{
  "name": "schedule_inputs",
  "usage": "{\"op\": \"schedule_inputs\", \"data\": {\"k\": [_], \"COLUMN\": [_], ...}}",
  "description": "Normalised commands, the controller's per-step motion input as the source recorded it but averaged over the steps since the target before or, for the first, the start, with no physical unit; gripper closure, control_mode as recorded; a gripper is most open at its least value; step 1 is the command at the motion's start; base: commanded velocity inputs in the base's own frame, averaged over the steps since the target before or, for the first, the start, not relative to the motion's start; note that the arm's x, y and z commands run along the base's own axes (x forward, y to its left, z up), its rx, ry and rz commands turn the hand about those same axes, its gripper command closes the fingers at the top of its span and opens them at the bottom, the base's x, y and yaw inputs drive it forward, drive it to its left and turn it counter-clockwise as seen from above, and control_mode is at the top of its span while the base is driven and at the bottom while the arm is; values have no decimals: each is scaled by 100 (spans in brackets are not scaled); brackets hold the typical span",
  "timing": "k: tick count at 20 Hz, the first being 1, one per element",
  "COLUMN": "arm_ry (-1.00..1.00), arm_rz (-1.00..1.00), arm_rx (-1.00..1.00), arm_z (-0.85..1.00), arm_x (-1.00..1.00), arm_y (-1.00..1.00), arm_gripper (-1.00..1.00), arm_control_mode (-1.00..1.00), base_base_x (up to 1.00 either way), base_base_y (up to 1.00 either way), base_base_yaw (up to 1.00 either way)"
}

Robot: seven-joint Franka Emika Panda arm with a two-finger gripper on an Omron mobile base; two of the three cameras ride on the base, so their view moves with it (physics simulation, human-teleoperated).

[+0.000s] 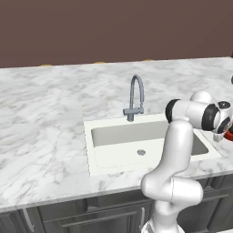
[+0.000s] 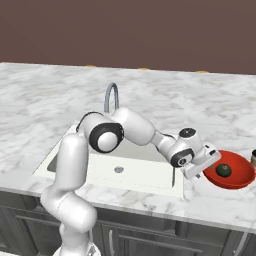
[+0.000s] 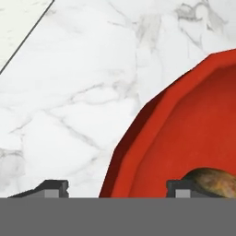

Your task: Pick the squash from the sink and place it in the bowl. Then pick the bowl and place it in the microwave. Then close the microwave door and press the start button.

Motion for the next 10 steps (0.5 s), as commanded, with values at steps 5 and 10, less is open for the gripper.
{"op": "schedule_inputs", "data": {"k": [5,10], "arm_ry": [0,2], "arm_rz": [0,12], "arm_rx": [1,14], "arm_z": [0,-3], "arm_x": [-3,-54], "arm_y": [-1,7], "arm_gripper": [100,100], "arm_control_mode": [-100,-100], "base_base_x": [0,0], "base_base_y": [0,0], "base_base_yaw": [0,0]}}
